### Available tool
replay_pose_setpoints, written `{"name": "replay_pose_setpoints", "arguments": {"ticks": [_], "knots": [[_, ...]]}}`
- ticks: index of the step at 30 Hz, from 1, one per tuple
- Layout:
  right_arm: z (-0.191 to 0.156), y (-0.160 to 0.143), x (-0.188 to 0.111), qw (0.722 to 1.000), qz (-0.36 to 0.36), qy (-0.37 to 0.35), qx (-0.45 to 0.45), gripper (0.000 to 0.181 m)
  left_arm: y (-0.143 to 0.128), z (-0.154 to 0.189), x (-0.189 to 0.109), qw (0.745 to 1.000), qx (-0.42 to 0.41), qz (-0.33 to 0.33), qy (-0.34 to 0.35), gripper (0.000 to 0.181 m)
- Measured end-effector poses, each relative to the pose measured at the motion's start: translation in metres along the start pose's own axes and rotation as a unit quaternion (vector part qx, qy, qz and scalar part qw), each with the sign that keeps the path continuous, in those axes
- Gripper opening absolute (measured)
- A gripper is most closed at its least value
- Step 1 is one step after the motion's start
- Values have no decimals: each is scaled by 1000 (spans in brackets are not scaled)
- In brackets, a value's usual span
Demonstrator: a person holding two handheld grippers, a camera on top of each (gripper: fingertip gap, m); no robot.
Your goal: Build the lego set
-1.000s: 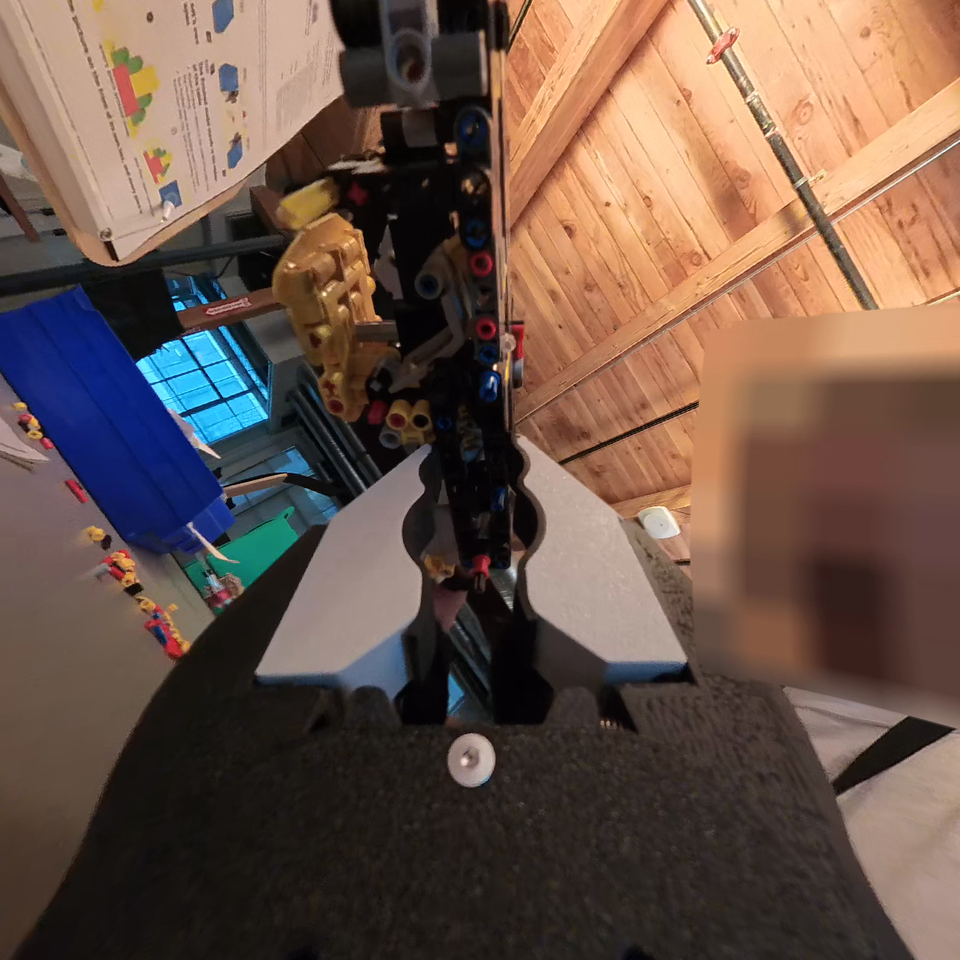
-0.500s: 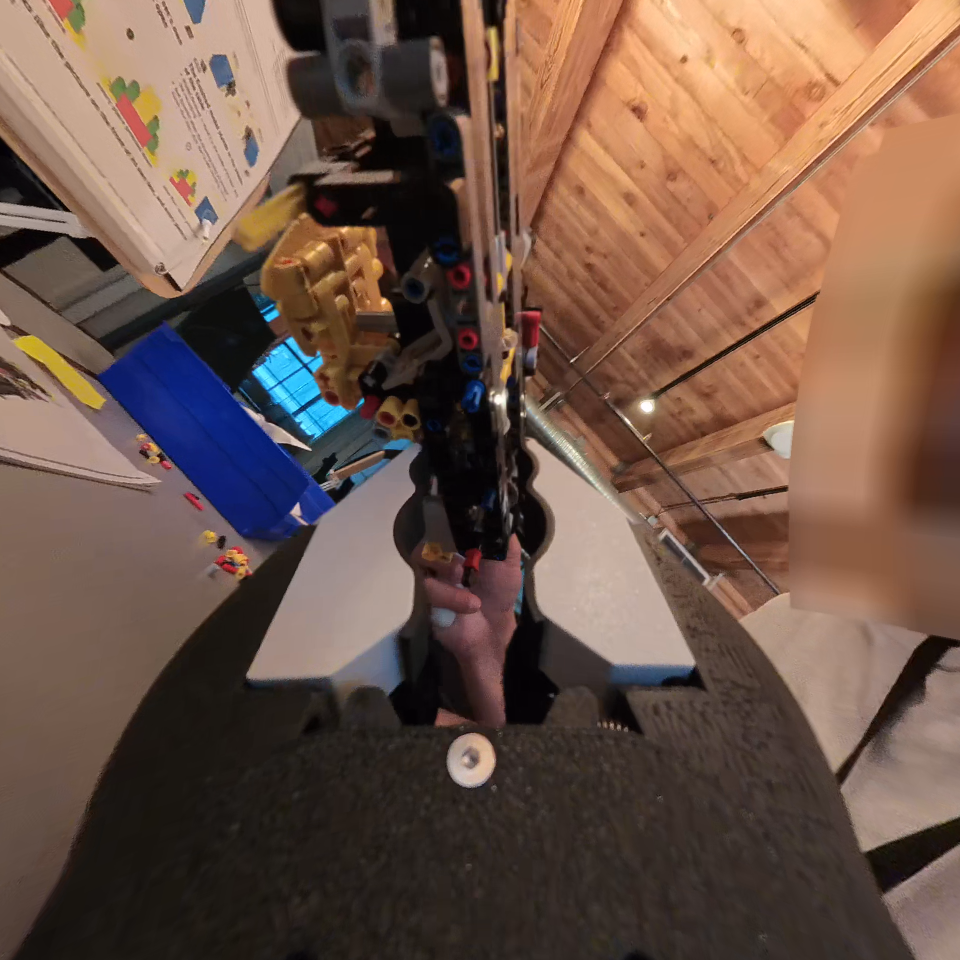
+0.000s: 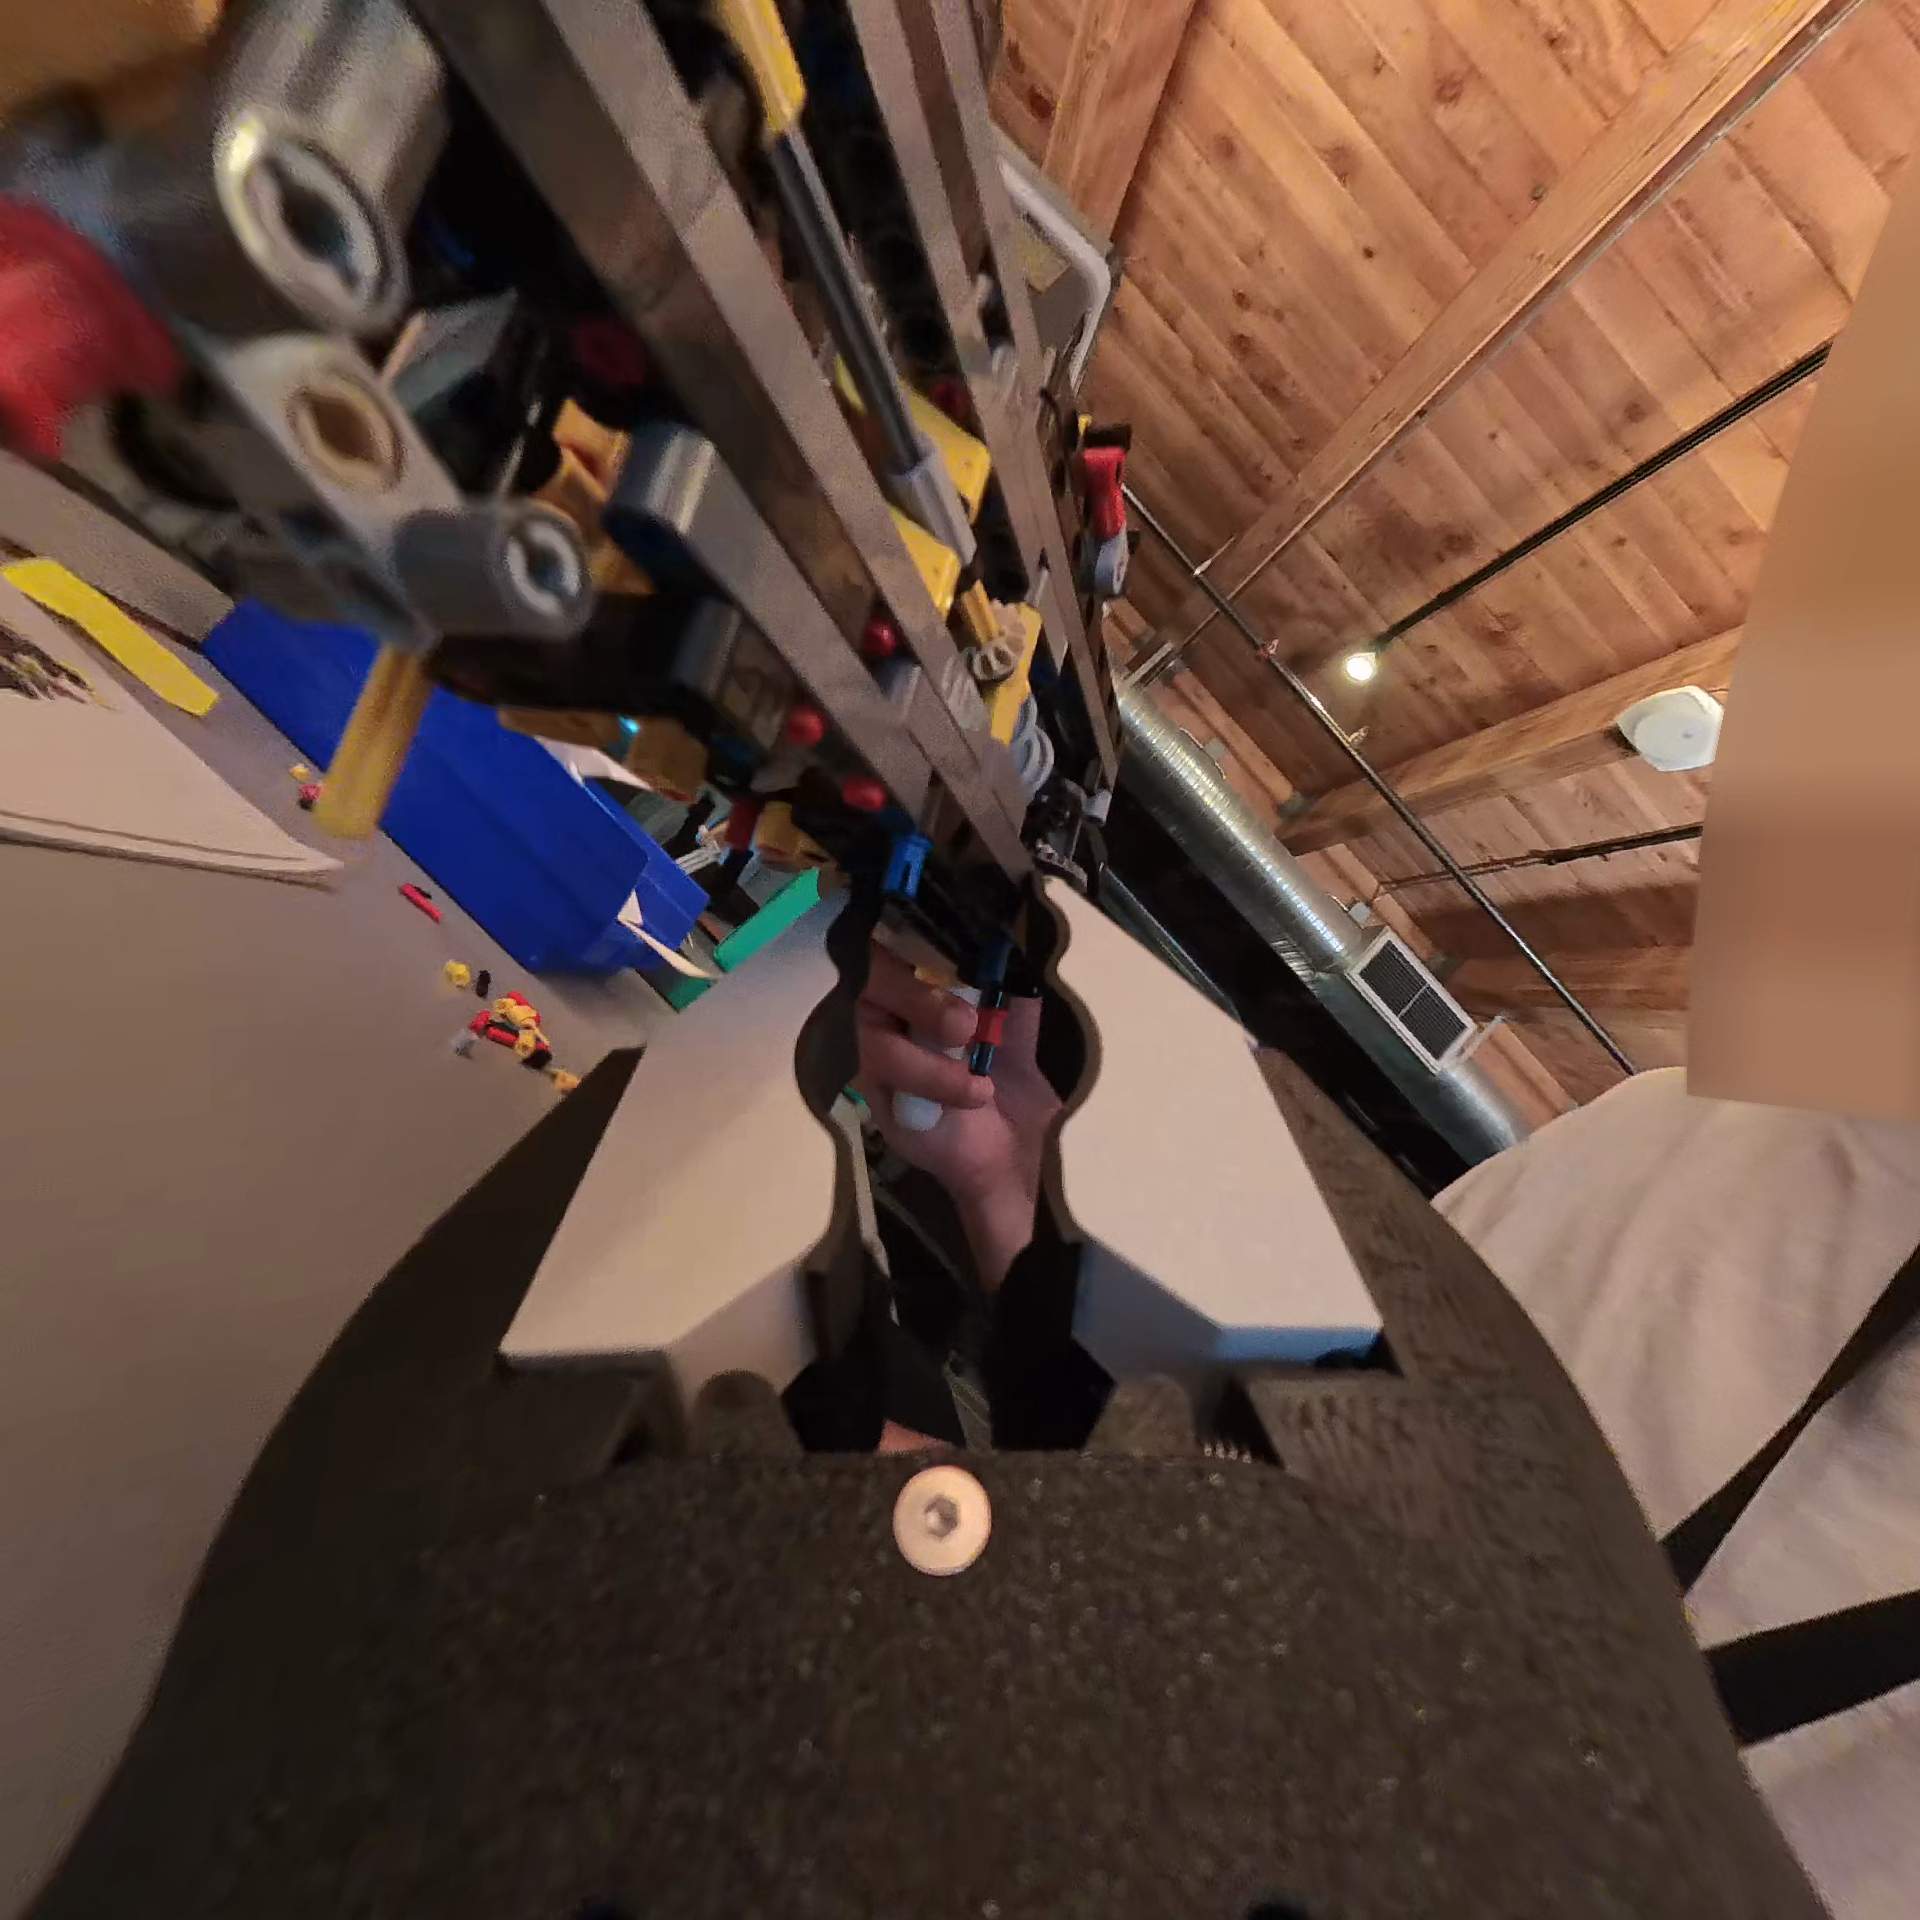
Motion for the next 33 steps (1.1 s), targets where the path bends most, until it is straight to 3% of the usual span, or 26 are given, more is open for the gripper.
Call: {"name": "replay_pose_setpoints", "arguments": {"ticks": [6, 11, 17, 22, 26, 28, 33], "knots": [[2, -3, 6, 996, -13, 41, 79, 9, 11, 7, -8, 997, 59, 47, 22, 29], [4, -10, 8, 993, -18, 45, 111, 9, 12, 7, -11, 997, 44, 63, 14, 28], [0, 0, 3, 999, -34, 26, 31, 8, 11, 14, -8, 995, 92, 27, 27, 28], [-20, 8, -2, 993, -19, 108, -34, 9, 13, 40, -5, 979, 202, 14, 19, 28], [-37, 19, -8, 984, -36, 168, -55, 22, 15, 55, -1, 966, 260, 3, 12, 27], [-47, 23, -10, 979, -48, 178, -82, 43, 15, 57, 0, 959, 282, -7, 20, 27], [-53, 26, -8, 977, -83, 123, -156, 72, 12, 63, 2, 939, 341, -37, 33, 26]]}}
Point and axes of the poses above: each gripper's, where its closed fingertips meet, x out along the fingers, y out of its top, z = x × y across the jaws, the point moved 6 cm from there along -x, back along the fingers, and after that the axes turned 8 degrees about -z, right-handed, at the moved point
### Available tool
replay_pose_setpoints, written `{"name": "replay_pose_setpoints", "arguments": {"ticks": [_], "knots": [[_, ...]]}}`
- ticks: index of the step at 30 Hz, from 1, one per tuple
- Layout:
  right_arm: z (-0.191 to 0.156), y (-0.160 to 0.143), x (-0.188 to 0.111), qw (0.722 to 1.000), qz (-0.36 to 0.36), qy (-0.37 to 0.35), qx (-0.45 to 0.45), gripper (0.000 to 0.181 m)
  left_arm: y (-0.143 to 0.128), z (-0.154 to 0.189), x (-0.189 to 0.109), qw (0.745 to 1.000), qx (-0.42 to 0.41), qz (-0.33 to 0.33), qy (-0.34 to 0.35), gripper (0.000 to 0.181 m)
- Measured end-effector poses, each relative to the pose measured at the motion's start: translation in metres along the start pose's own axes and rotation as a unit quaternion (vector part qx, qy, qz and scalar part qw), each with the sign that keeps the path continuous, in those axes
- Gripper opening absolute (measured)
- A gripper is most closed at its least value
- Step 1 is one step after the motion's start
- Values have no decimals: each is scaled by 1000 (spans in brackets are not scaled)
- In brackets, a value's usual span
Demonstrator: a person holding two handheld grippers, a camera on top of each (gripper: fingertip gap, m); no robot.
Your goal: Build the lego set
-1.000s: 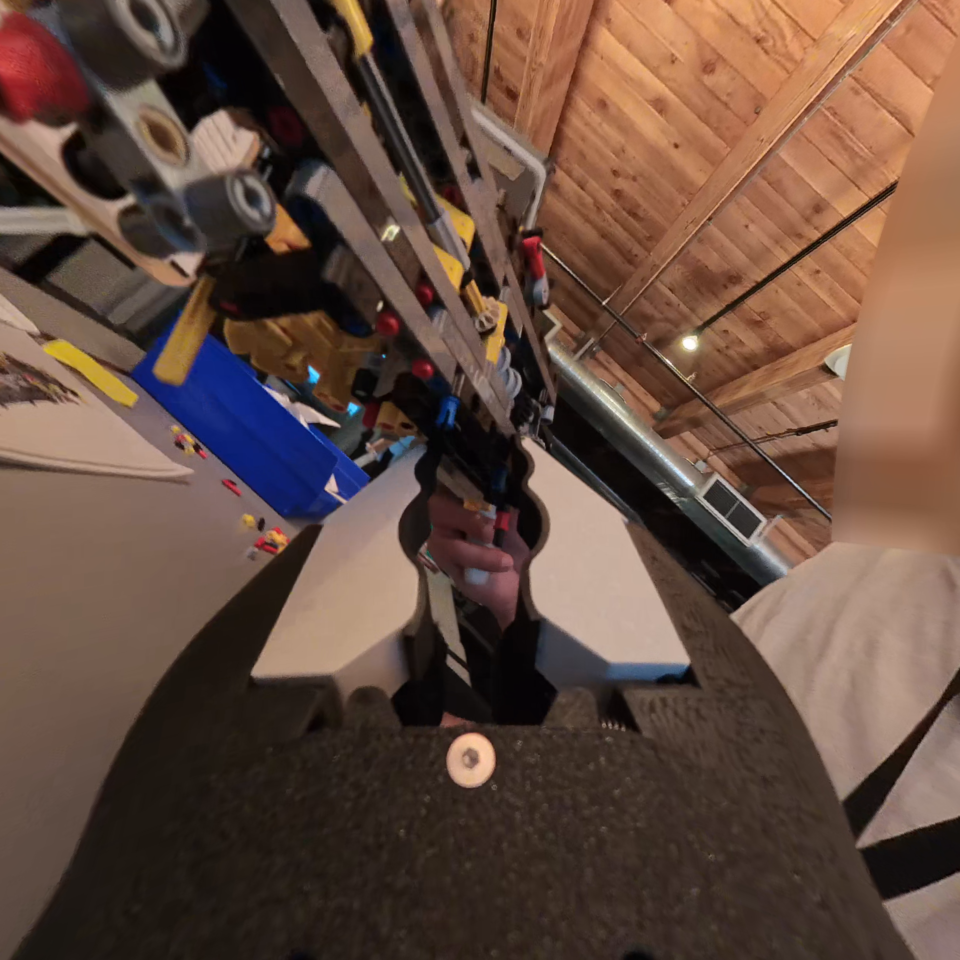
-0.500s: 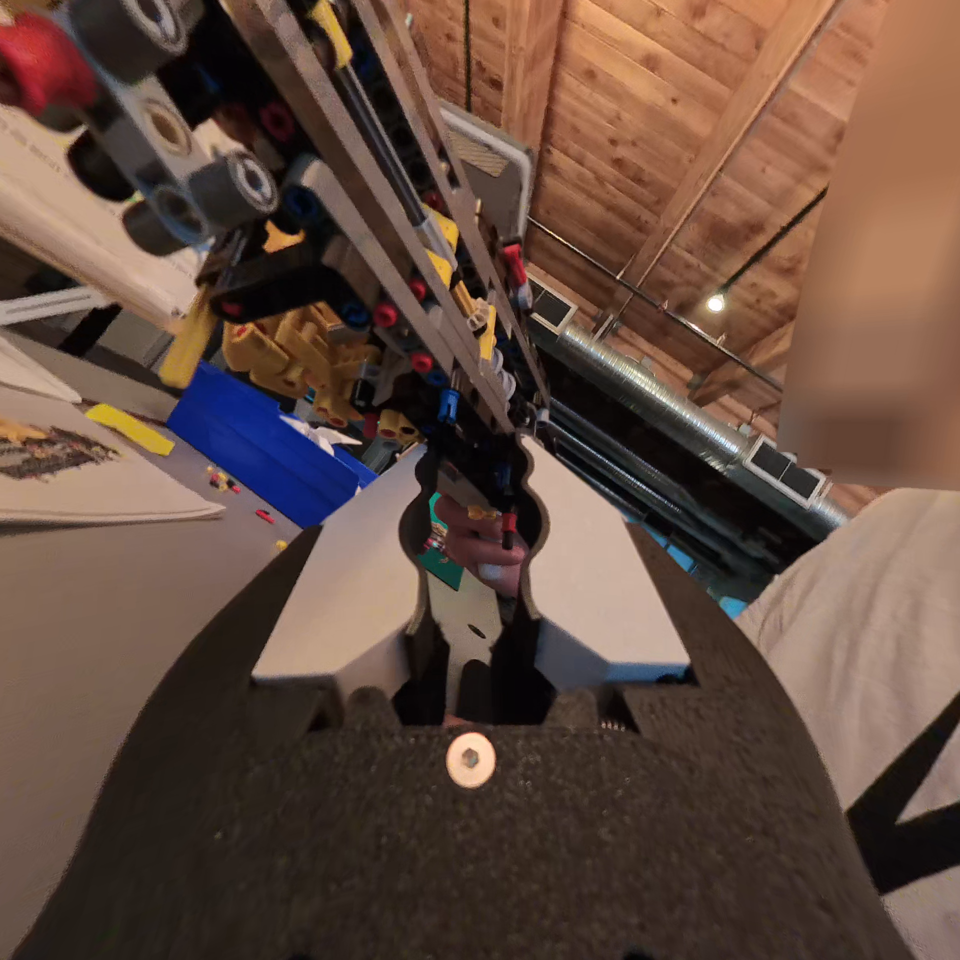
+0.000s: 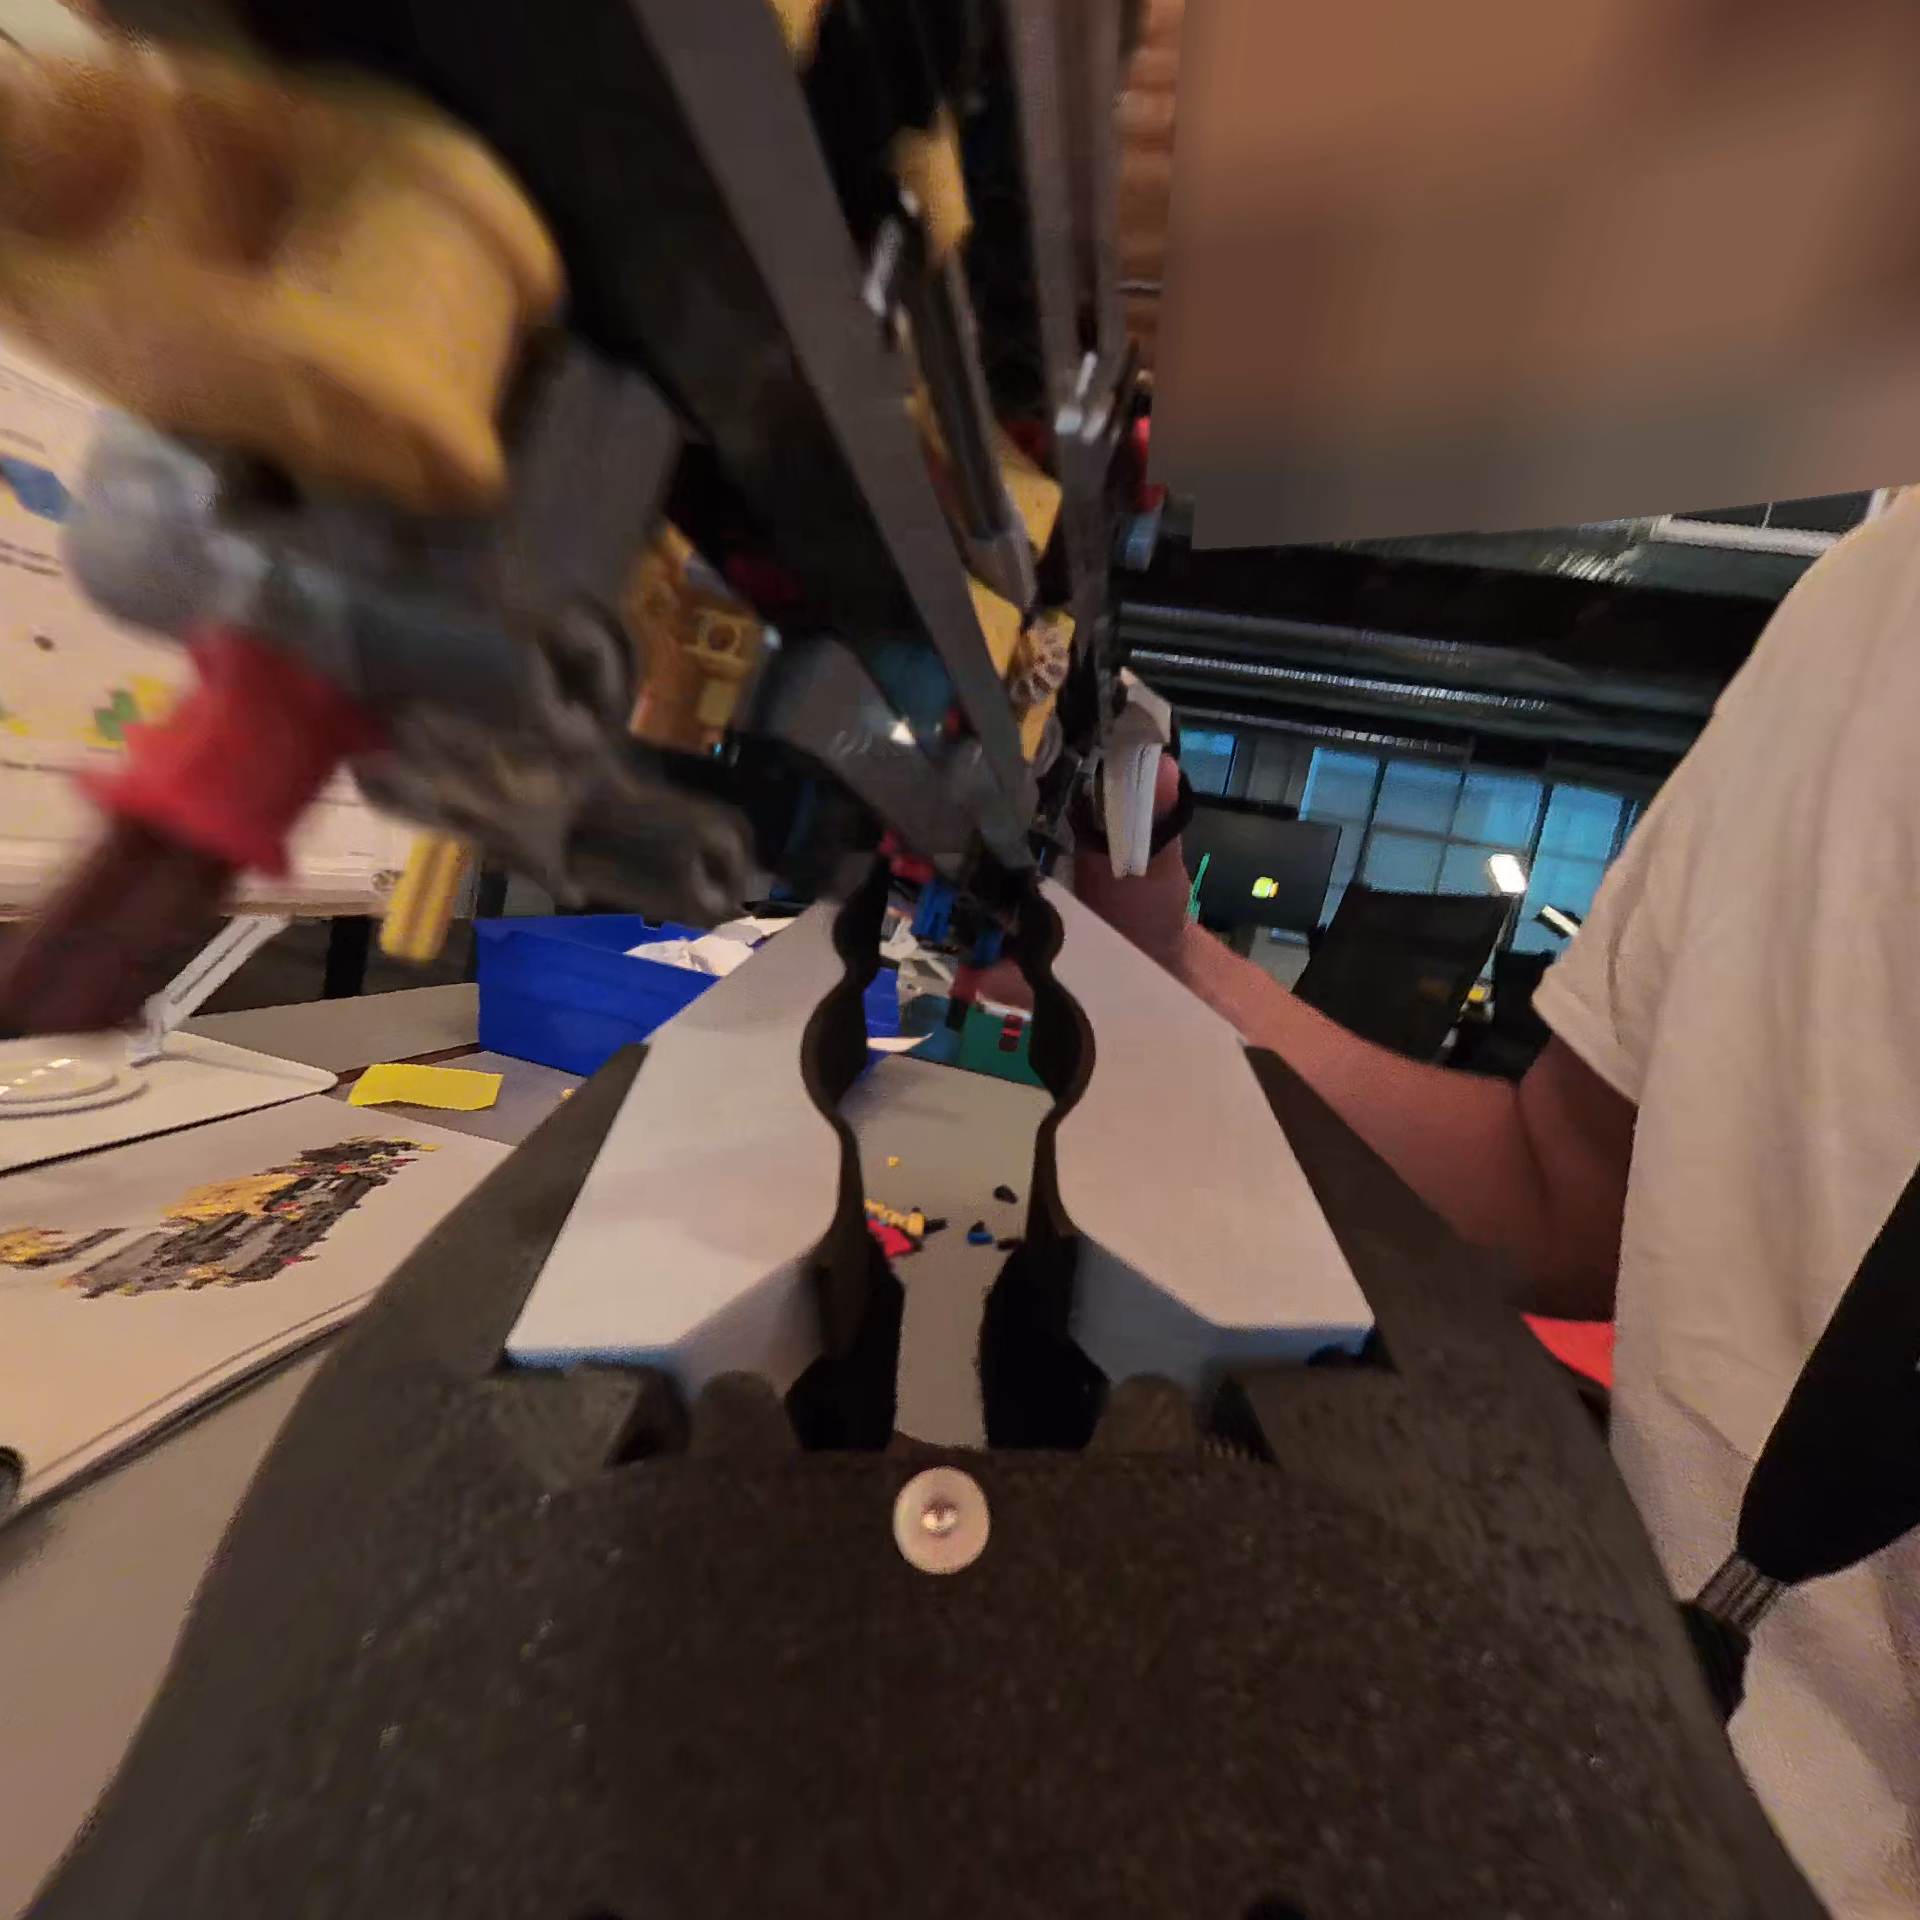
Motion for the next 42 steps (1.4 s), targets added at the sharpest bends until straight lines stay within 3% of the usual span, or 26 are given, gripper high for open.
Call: {"name": "replay_pose_setpoints", "arguments": {"ticks": [2, 5, 7, 10, 14, 18, 22, 28, 34, 36, 40, 42], "knots": [[0, 3, 1, 999, -3, -28, -30, 84, 0, 2, 0, 1000, 15, -4, 2, 26], [-10, 0, 12, 995, -47, -40, -74, 68, -5, 2, 2, 999, 7, -41, -5, 26], [-17, -3, 19, 990, -82, -47, -104, 72, -10, 2, 3, 998, 15, -54, -1, 26], [-21, -2, 21, 992, -27, -50, -115, 67, -10, 2, 2, 999, 18, -44, 0, 26], [-19, -6, 22, 987, -5, -81, -138, 59, -11, 2, 2, 999, 17, -44, -8, 26], [-14, -18, 25, 977, -60, -106, -173, 69, -11, 2, 4, 998, 22, -48, -20, 26], [-10, -24, 27, 978, -79, -94, -168, 58, -16, -4, 7, 998, 12, -61, -26, 27], [13, -50, 23, 984, -75, -94, -130, 47, -54, -27, 9, 978, -54, -202, 0, 29], [39, -73, 5, 986, -75, -118, -95, 41, -79, -40, 7, 958, -57, -279, 41, 27], [43, -84, 5, 976, -130, -130, -114, 41, -80, -41, 9, 959, -42, -273, 54, 25], [45, -83, 0, 973, -140, -131, -129, 41, -87, -40, 13, 947, -38, -314, 59, 28], [43, -78, -3, 964, -158, -149, -153, 41, -77, -31, 12, 943, -20, -328, 50, 28]]}}
Point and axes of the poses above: each gripper's, where its closed fingertips meet, x out along the fingers, y out of its top, z = x × y across the jaws, the point moved 6 cm from there along -x, back along the fingers, and after that the axes turned 8 degrees about -z, right-handed, at the moved point
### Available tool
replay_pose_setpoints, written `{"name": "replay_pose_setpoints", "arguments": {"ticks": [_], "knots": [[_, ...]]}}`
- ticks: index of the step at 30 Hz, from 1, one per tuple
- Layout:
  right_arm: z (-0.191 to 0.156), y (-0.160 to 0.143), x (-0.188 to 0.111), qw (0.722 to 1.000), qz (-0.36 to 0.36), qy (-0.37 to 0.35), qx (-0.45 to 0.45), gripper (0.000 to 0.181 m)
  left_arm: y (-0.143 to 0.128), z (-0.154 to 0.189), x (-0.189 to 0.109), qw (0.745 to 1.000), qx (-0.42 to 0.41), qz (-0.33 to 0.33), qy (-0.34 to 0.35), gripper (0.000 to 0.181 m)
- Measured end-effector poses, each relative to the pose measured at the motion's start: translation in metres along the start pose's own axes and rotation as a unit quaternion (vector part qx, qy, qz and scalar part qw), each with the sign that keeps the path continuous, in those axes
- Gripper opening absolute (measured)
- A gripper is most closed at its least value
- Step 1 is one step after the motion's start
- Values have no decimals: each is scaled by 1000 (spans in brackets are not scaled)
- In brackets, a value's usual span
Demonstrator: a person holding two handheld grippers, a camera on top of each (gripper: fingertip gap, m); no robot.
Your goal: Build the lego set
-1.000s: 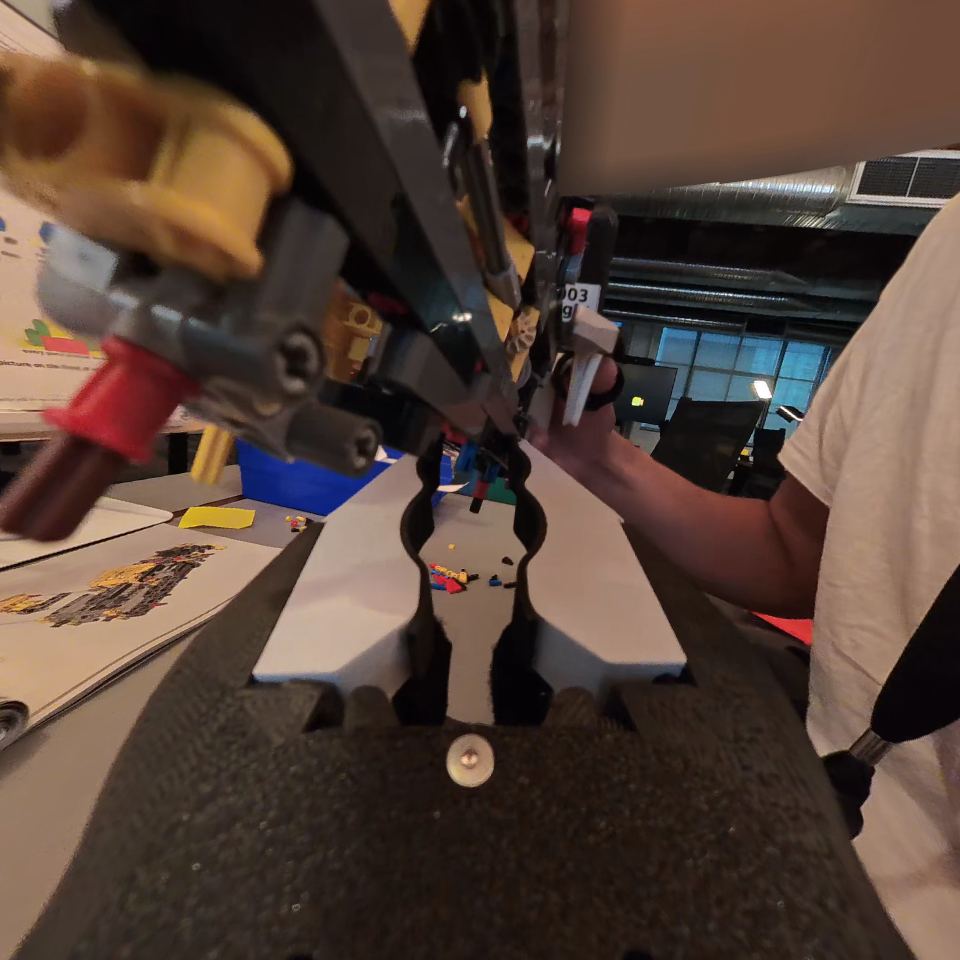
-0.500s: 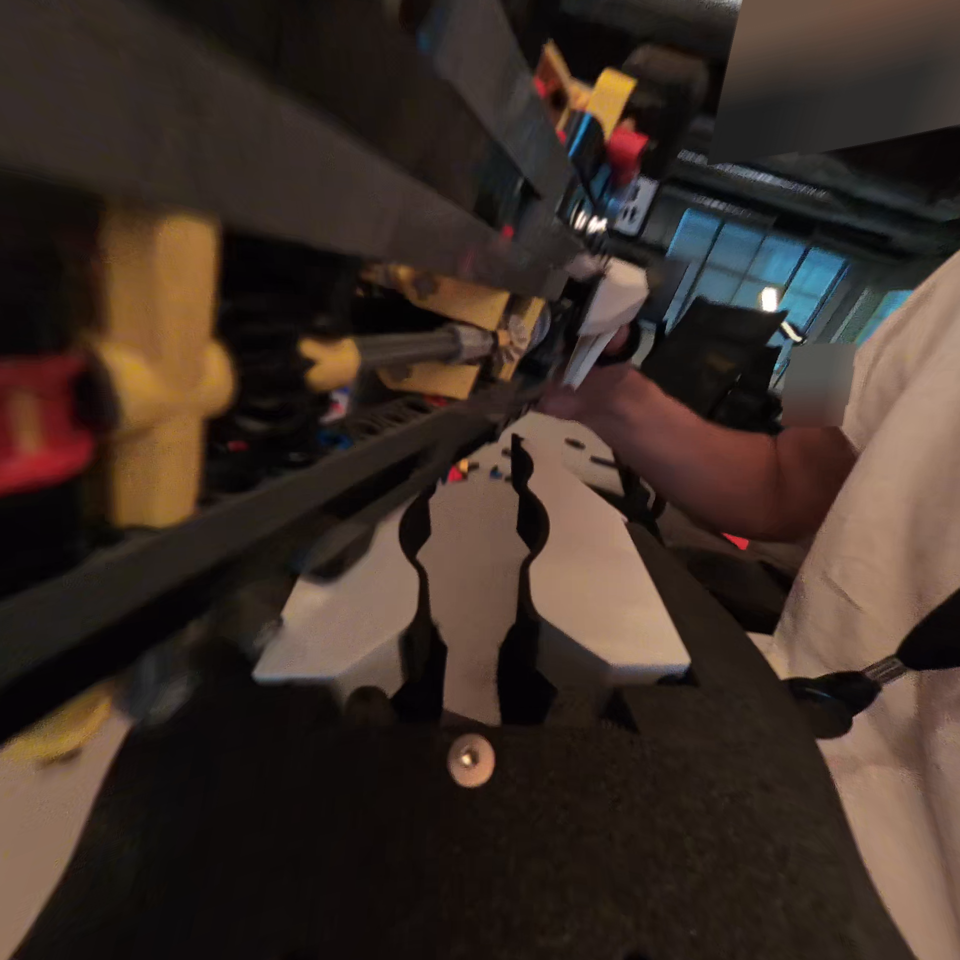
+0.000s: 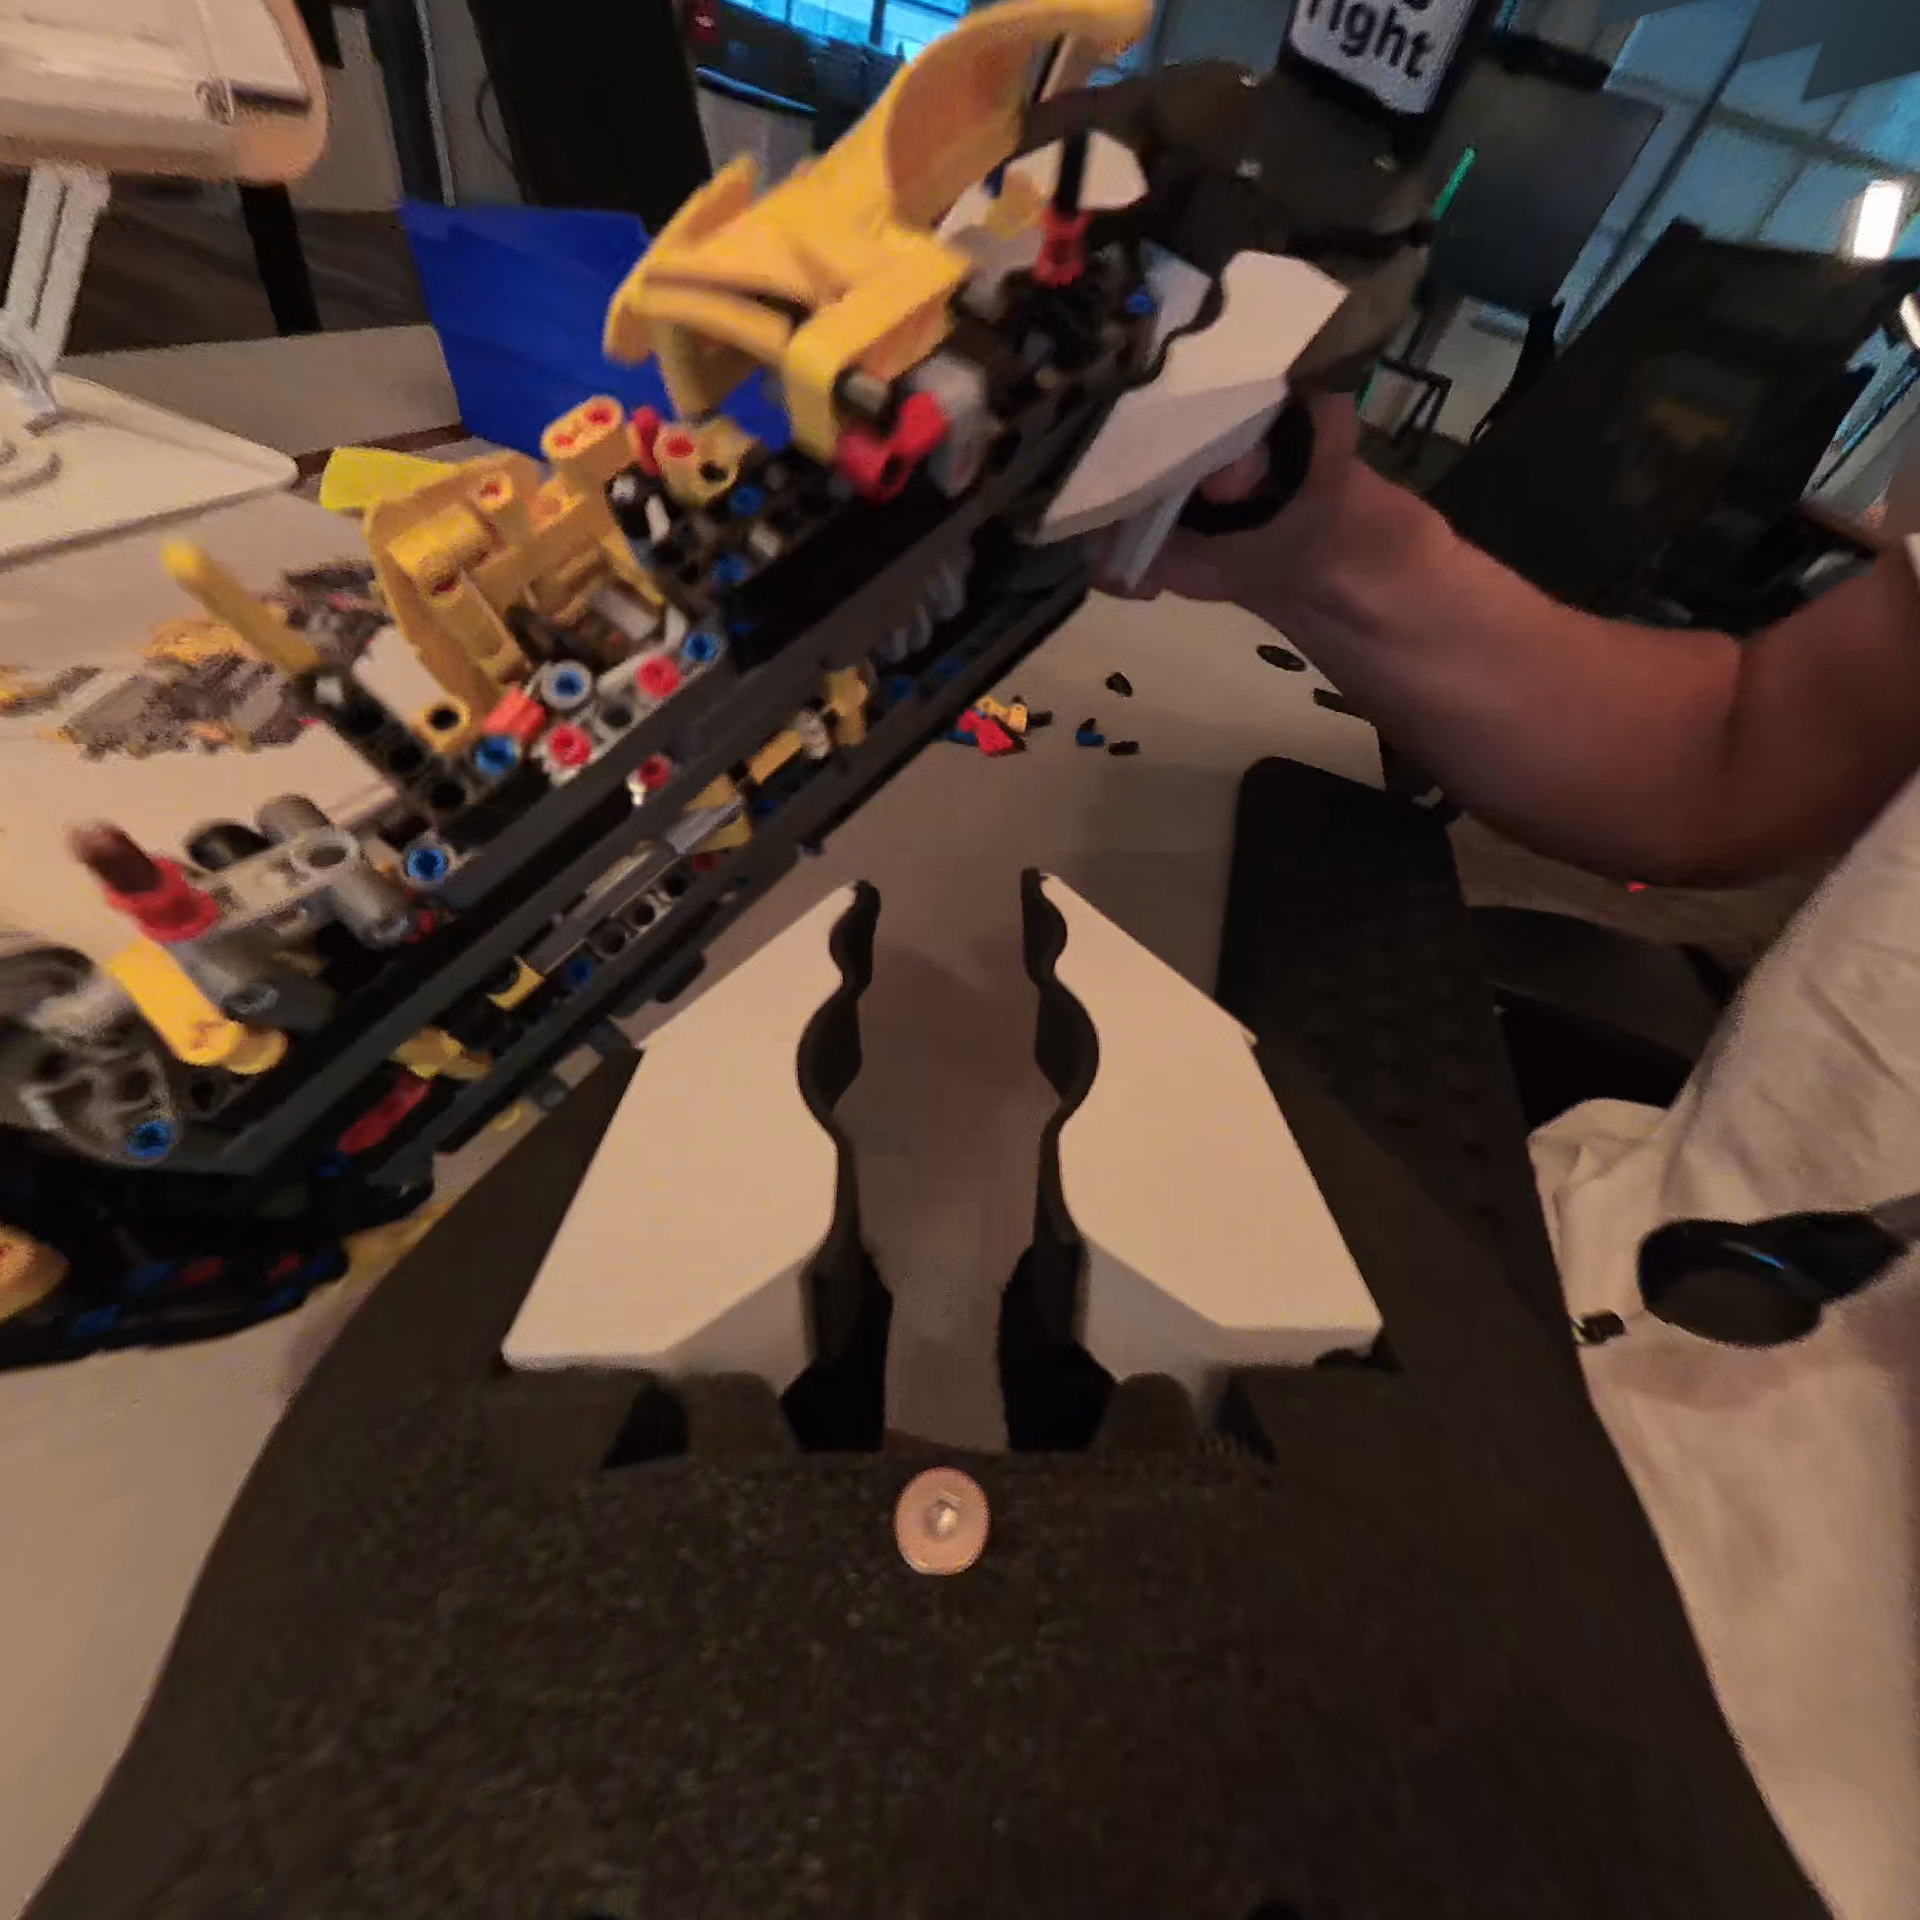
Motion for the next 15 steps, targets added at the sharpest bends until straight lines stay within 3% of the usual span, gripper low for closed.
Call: {"name": "replay_pose_setpoints", "arguments": {"ticks": [2, 5, 7, 10, 15], "knots": [[-3, 5, -2, 998, -26, -32, -39, 41, 21, 9, -17, 999, 36, 7, 10, 28], [-17, 14, 4, 990, -65, -74, -103, 41, 79, 20, -45, 993, 106, 33, 31, 28], [-28, 19, 11, 984, -83, -88, -135, 41, 105, 27, -48, 981, 186, -7, 52, 32], [-38, 23, 17, 977, -98, -99, -164, 42, 117, 28, -37, 949, 294, -90, 66, 35], [-47, 25, 21, 970, -113, -105, -189, 42, 111, 36, -15, 906, 386, -169, 29, 35]]}}
Point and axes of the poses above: each gripper's, where its closed fingertips meet, x out along the fingers, y out of its top, z = x × y across the jaws, the point moved 6 cm from there along -x, back along the fingers, and after that the axes turned 8 degrees about -z, right-handed, at the moved point
